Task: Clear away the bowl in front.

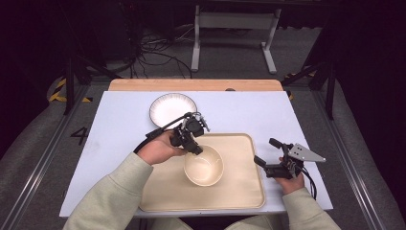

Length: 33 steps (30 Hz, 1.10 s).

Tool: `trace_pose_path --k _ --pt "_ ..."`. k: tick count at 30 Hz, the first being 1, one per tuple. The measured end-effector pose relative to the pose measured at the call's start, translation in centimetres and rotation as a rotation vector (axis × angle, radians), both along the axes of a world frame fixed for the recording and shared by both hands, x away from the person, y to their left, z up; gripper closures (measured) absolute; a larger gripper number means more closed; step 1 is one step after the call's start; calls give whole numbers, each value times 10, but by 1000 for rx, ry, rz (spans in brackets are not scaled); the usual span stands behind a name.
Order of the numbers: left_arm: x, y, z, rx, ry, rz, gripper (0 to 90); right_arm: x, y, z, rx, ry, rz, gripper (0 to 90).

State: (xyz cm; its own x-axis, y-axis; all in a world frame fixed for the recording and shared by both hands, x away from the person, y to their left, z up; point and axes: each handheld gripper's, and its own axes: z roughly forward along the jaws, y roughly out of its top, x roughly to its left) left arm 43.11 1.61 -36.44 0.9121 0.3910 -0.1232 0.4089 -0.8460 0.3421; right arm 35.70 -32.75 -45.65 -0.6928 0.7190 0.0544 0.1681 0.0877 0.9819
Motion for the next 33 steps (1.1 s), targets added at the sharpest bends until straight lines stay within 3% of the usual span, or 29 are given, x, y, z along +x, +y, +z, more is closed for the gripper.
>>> trace_pose_path --k 21,33 --pt "0 -6 -10 33 5 -8 822 0 0 0 3 -1 0 21" --pt "2 -5 -17 26 10 1 822 0 0 0 2 0 0 21"
